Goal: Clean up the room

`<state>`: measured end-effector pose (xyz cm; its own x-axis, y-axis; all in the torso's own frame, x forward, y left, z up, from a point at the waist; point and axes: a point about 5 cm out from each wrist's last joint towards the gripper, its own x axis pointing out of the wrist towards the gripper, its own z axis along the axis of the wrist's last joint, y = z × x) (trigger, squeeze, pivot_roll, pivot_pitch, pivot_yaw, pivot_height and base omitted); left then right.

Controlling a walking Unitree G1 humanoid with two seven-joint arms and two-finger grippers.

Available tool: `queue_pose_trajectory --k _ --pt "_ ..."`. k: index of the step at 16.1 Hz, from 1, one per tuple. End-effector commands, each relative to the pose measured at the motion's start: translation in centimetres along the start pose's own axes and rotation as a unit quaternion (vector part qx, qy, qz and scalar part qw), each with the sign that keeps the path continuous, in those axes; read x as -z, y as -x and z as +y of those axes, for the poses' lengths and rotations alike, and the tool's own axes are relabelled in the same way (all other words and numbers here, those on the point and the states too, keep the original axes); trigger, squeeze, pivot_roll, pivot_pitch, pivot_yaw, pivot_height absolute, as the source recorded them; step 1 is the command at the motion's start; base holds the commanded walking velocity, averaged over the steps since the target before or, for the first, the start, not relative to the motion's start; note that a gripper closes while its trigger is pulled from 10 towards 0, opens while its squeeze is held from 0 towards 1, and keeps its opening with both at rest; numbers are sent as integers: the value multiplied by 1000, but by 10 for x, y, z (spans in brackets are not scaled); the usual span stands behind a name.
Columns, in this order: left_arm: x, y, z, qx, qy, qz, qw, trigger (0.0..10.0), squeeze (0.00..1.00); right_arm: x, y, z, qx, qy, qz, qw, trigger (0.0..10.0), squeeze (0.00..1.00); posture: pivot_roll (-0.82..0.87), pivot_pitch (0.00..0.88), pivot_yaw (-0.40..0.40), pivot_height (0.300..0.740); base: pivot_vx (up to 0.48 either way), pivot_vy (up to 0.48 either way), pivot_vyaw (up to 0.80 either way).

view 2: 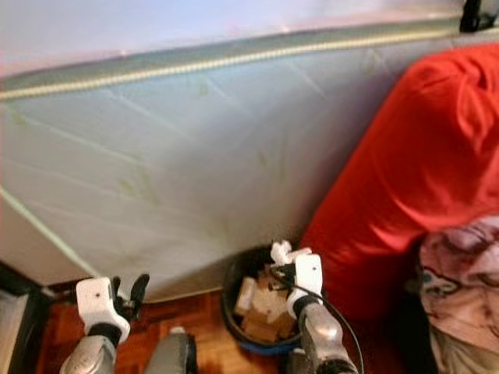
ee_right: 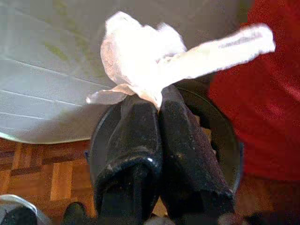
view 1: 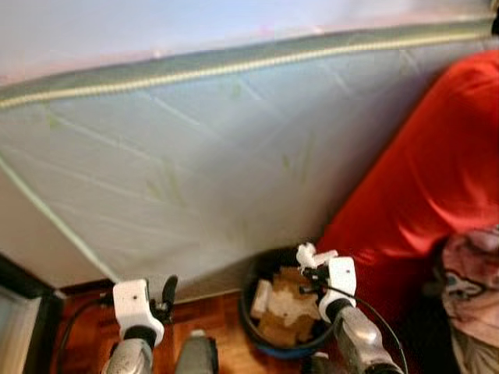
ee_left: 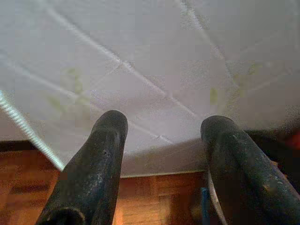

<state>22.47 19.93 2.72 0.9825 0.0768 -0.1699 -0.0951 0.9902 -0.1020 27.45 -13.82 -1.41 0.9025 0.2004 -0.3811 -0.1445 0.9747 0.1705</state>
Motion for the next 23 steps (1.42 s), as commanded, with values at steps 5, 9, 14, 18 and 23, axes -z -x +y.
queue_pose_trajectory --k 5,9,14,18,23 --pt "-11 -2 -2 8 2 -11 1000 10000 0 7 2 -10 16 -7 43 999 10000 0 75 166 0 656 0 0 0" --pt "-34 -13 -9 20 8 -44 999 10000 0 -9 -12 3 18 -2 48 999 10000 0 130 247 0 656 0 0 0" --pt "-54 -4 -16 20 22 -68 997 10000 0 -32 -22 2 25 0 31 999 10000 0 173 307 -15 656 0 0 0" --pt "-59 12 -14 15 18 -64 998 10000 0 -38 -24 -3 38 13 32 999 10000 0 192 362 -20 656 0 0 0" --pt "-58 20 -18 22 10 -47 999 10000 0 -29 -21 -4 41 11 45 998 10000 0 203 417 -30 656 0 0 0"
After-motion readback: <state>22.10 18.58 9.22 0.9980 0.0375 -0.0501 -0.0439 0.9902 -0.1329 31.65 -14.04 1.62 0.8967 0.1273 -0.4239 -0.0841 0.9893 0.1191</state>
